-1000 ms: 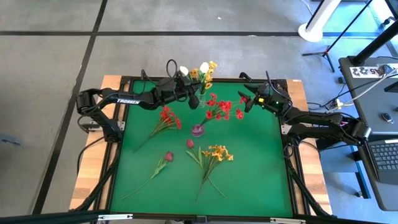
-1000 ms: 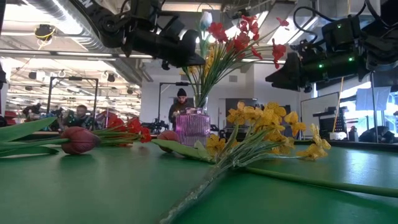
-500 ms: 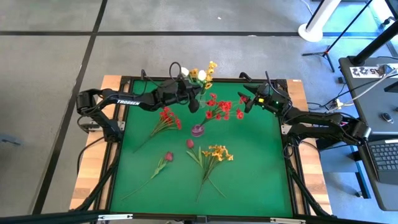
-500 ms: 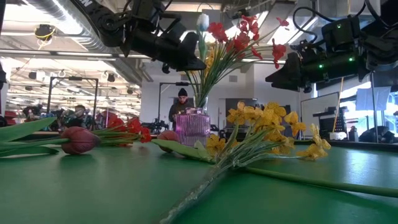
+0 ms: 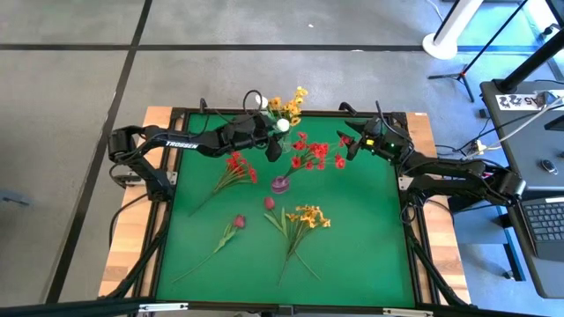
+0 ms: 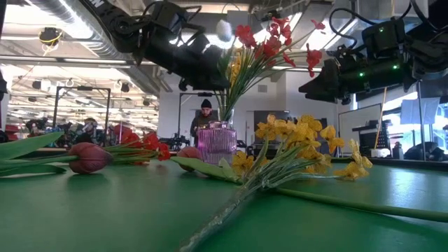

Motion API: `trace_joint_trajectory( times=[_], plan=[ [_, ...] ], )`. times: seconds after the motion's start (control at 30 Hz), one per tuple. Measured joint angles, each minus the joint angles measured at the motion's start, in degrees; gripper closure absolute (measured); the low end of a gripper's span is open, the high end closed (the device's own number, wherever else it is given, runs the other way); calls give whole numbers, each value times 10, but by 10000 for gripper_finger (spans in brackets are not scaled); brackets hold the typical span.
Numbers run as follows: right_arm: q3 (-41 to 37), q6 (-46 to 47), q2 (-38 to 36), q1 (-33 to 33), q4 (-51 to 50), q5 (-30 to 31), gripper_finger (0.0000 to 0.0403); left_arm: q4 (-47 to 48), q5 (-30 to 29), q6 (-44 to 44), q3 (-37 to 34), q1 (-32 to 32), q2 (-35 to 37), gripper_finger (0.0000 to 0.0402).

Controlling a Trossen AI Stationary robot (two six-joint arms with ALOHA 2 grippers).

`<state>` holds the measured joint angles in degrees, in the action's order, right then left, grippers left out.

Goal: Sort flowers into vase by color
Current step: Put the white tulip into the transparent vase, then put the red flowers into the violet vase

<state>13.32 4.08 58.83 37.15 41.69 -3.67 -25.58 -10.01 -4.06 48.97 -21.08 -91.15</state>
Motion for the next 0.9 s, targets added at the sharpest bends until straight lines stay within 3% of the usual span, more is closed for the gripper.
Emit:
trace_joint_trajectory(
  times=[0.33, 0.5, 0.9],
  plan=[
    [0, 1, 0, 0, -4, 0, 146, 69, -5, -15, 0, 10, 45, 233],
    [0, 1, 0, 0, -12, 1, 146, 127, -39, -3, 0, 21, 100, 232],
    [0, 1, 0, 0, -13, 12, 146, 311, -52, -9, 0, 57, 227, 232]
  ],
)
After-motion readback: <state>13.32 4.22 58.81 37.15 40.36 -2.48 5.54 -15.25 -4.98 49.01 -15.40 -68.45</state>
